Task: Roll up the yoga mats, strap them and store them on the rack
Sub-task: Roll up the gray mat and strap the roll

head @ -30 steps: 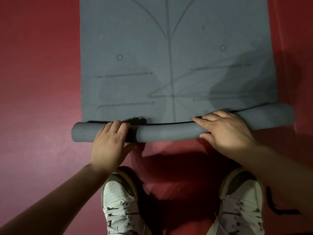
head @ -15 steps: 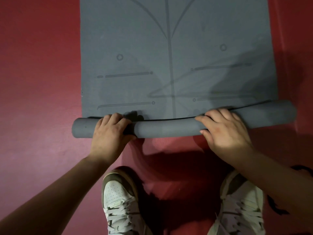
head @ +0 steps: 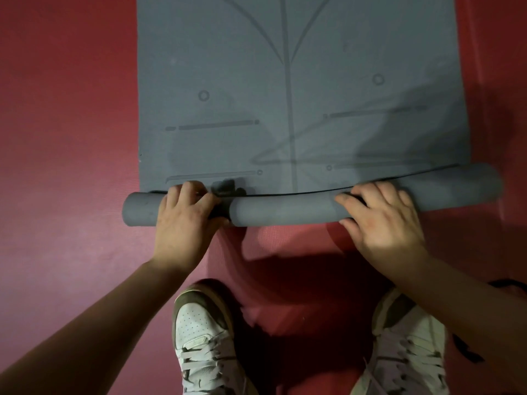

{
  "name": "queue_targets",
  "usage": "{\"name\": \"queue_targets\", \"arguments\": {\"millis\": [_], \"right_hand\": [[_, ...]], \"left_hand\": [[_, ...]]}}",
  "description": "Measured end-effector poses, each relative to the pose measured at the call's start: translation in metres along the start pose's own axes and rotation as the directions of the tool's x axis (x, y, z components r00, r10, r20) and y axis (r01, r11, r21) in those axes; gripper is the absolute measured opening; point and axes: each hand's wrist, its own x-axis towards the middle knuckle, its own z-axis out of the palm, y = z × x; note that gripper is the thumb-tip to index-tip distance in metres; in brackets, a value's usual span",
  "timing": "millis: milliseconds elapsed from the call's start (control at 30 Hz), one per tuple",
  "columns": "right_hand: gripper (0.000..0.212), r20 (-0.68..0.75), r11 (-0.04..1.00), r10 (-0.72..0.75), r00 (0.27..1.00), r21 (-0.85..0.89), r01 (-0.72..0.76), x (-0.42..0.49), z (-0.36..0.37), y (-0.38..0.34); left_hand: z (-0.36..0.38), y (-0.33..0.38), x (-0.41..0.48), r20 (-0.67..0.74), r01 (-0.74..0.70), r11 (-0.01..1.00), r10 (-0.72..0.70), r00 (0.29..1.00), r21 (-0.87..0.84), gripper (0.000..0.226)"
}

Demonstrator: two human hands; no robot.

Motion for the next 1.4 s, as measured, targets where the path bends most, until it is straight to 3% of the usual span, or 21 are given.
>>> {"name": "queue_targets", "arguments": {"millis": [267, 533, 733, 1033, 1167, 1267, 1400], "right_hand": [[0.040, 0.062, 0.995, -0.015, 0.998, -0.102, 0.021, 0.010, -0.003, -0.001], [0.032, 0.012, 0.998, 0.003, 1.000, 0.070, -0.004, 0.012, 0.001, 0.008], [0.033, -0.050, 0.998, 0.000, 0.999, 0.055, 0.003, 0.015, 0.001, 0.013], [0.057, 0.061, 0.999, -0.003, 0.998, -0.041, 0.006, 0.022, -0.005, 0.006], [0.066, 0.072, 0.998, -0.009, 0.997, -0.056, 0.013, 0.023, -0.003, 0.007], [0.075, 0.072, 0.998, -0.013, 0.997, -0.064, 0.018, 0.018, 0.003, 0.008], [0.071, 0.057, 0.997, -0.007, 0.998, -0.079, 0.011, 0.028, 0.002, 0.009]], "left_hand": [[0.000, 0.006, -0.002, -0.065, -0.001, 1.000, 0.000, 0.998, -0.018, 0.034], [0.006, 0.005, -0.008, -0.050, -0.011, 1.000, 0.012, 0.999, 0.006, 0.043], [0.001, 0.004, 0.004, -0.076, -0.015, 1.000, 0.016, 0.997, 0.017, 0.042], [0.000, 0.000, 0.015, -0.065, -0.026, 1.000, 0.027, 0.998, 0.008, 0.033], [0.006, -0.001, 0.007, -0.062, -0.056, 0.998, 0.056, 0.997, 0.005, 0.044], [0.011, 0.000, 0.006, 0.009, -0.057, 0.997, 0.057, 0.998, 0.050, 0.066], [0.010, 0.001, 0.017, -0.013, -0.056, 0.997, 0.057, 0.998, 0.057, 0.059]]}}
